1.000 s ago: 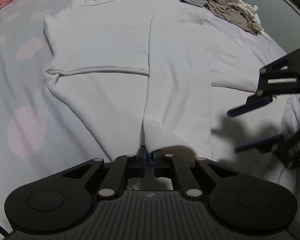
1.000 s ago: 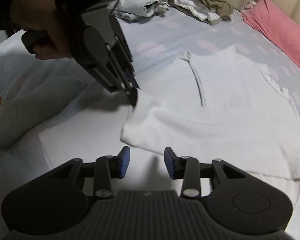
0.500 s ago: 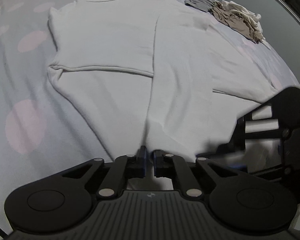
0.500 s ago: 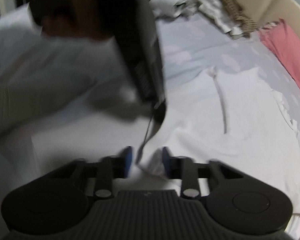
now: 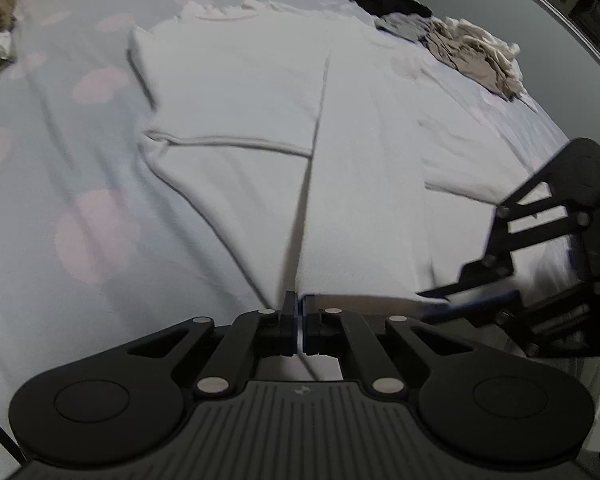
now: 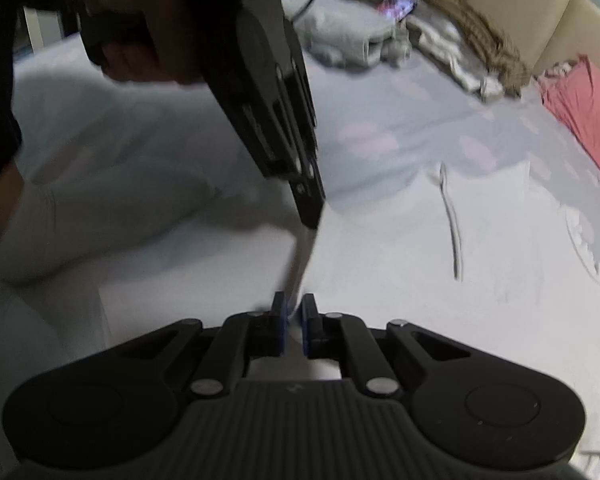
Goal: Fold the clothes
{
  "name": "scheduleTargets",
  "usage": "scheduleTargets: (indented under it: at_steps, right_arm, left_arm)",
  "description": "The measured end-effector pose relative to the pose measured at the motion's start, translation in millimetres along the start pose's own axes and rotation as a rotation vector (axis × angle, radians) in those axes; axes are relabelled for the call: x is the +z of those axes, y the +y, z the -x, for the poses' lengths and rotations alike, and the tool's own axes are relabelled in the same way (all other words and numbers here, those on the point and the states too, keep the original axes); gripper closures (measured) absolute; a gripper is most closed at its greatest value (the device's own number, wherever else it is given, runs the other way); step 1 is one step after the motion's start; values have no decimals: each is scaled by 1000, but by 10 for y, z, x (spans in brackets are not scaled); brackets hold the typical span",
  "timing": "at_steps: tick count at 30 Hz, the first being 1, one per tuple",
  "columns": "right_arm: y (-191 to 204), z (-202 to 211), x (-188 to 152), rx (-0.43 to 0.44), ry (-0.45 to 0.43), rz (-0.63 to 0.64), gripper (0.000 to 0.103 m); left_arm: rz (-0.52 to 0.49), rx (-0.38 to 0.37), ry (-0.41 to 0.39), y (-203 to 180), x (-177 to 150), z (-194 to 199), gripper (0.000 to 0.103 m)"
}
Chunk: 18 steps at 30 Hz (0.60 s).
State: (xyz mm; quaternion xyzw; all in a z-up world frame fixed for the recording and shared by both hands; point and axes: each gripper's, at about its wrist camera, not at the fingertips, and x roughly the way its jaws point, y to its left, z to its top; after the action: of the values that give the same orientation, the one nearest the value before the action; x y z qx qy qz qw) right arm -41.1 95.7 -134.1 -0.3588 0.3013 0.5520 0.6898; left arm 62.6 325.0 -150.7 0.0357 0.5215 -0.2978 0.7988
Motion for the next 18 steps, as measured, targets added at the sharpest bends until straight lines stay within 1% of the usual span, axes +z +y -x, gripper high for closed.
scheduleTargets:
  at_steps: [2,3,7,10,12,13,18]
  right_arm:
    - [13,61,41,0,-44,3,95]
    - [23,59,55,7,-47,4,95]
    - [42,-86,39,8,-13,5,95]
    - [53,-211,3,13,11,-24,95]
    - [82,-226,-17,12,13,-11,95]
    - [81,-213,-5,9,7,-4,95]
    - [17,-89,86,12,-47,-46,97]
  left_arm:
    - [22,6,-7,55,13,31,103]
    - [28,11,-9,67,14,31,103]
    - [20,20,10,52,-17,-58,103]
    - [11,23,28,58,-48,-132,103]
    - [9,27,28,56,-54,-136,103]
    - [10,28,26,58,-55,-127,103]
    - [20,45,3,124,-26,-21,103]
